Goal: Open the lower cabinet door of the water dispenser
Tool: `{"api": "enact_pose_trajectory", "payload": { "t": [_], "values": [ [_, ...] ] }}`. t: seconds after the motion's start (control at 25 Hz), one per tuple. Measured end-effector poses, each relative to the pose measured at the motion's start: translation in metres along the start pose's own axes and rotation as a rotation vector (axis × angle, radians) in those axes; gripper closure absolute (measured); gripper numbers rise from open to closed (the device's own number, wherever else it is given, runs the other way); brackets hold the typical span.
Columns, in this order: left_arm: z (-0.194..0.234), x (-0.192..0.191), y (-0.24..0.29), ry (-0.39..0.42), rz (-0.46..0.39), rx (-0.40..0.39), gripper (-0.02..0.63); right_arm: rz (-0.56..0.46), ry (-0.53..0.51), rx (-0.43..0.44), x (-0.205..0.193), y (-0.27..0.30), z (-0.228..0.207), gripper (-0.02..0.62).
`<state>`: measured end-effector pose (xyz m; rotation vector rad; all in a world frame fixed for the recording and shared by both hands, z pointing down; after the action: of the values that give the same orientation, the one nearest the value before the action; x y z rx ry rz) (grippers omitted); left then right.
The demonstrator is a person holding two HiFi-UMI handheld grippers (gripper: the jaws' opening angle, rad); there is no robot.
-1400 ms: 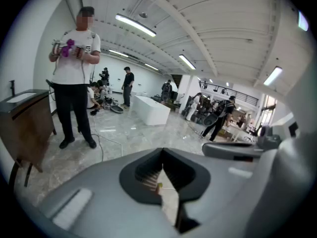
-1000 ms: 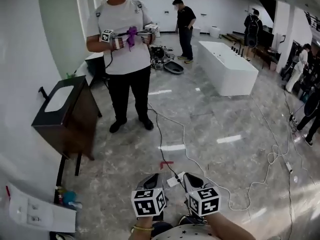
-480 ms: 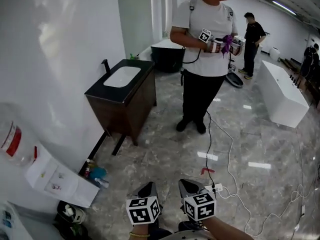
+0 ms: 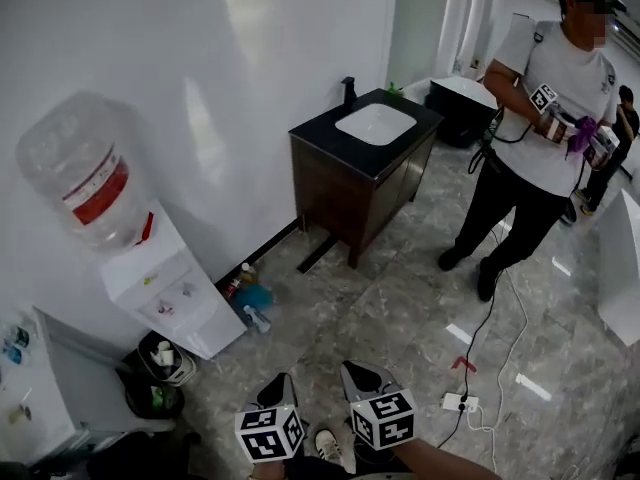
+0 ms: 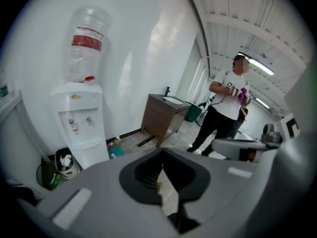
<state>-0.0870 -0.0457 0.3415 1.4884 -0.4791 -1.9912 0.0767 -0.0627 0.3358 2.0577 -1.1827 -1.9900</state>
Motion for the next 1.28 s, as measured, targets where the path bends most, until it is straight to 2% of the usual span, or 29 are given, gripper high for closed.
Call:
{"api": "enact_pose_trajectory", "payload": {
  "t": [0.32,0.48,0.64,0.88,1.12,1.28],
  "values": [
    [0.102,-0.032,0.002,-0.234,-0.008,0.217,0.6,0.154,-0.129,0.222,-0.01,0.108,0.063,0.597],
    [0.15,-0.045,0.021,-0.318,-0.016,0.324,0.6,0.196,-0.165,0.318,-0.019,0.171,0.081,0.597],
    [0.198,-0.053,0.067,-0.377,-0.05,0.35,0.6,0.215,-0.191,0.333,-0.032,0.247,0.086,0.597],
    [0.271,-0.086,0.127,-0.449,-0.088,0.403,0.6,0.264,-0.257,0.359,-0.082,0.357,0.106,0.597],
    [0.345,-0.154,0.204,-0.509,-0.04,0.426,0.6,0.273,-0.278,0.317,-0.156,0.461,0.108,0.597],
    [0.376,-0.192,0.241,-0.463,0.006,0.466,0.6,0.314,-0.25,0.335,-0.201,0.507,0.104,0.597]
  ]
}}
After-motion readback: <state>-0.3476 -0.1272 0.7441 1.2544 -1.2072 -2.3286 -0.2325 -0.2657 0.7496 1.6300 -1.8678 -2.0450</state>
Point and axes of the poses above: the fingertips, and each gripper's own axes: y forward along the fingers, z to its left, x out of its top, the point moved 6 cm from there along -y, backward along the fingers, and after that the axes turned 3 degrees about -y, right-handed, at the moved point
